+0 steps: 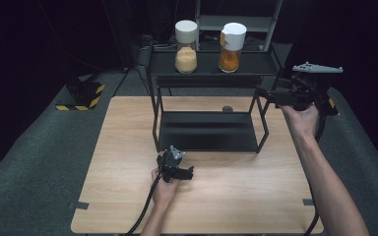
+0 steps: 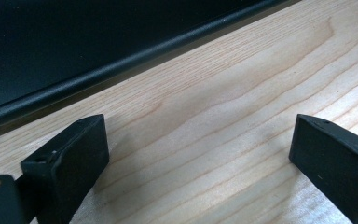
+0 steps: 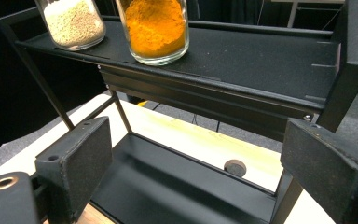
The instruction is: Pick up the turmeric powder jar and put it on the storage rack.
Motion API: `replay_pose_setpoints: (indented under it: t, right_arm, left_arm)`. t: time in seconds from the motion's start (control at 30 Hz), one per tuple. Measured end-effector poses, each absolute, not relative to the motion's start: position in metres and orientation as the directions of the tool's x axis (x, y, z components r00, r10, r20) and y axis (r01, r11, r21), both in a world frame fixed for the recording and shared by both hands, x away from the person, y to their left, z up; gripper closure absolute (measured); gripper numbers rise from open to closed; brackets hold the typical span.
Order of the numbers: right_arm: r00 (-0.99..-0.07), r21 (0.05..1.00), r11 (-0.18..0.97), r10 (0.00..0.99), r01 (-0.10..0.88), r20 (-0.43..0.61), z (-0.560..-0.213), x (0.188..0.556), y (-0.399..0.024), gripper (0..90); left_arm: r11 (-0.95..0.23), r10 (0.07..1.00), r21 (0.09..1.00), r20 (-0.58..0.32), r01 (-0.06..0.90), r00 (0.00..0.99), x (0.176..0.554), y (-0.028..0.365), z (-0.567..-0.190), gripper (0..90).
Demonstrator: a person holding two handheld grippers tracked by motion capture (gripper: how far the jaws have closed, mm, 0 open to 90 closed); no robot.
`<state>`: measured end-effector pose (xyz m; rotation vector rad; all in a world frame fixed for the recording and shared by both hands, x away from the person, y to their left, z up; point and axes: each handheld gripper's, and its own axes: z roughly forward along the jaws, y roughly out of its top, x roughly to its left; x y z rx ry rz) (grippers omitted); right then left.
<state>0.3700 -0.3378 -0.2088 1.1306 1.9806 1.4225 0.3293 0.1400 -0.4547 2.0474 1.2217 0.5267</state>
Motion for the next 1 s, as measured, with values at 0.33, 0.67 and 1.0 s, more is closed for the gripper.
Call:
replay_pose_setpoints:
  t: [0.33, 0.67, 1.0]
  right_arm:
    - [-0.564, 0.922, 0.143, 0.821, 0.360, 0.093, -0.219, 0.368, -0.335, 8.6]
    - [-0.567, 0.917, 0.150, 0.819, 0.369, 0.094, -0.234, 0.367, -0.329, 8.6]
    - [-0.571, 0.911, 0.158, 0.815, 0.380, 0.098, -0.247, 0.368, -0.324, 8.7]
  left_arm:
    - [-0.321, 0.880, 0.731, -0.005, 0.602, 0.475, 0.329, 0.140, -0.455, 4.5]
    - [-0.325, 0.879, 0.729, -0.002, 0.602, 0.477, 0.329, 0.140, -0.454, 4.5]
    - [-0.325, 0.879, 0.729, -0.003, 0.602, 0.477, 0.329, 0.140, -0.454, 4.5]
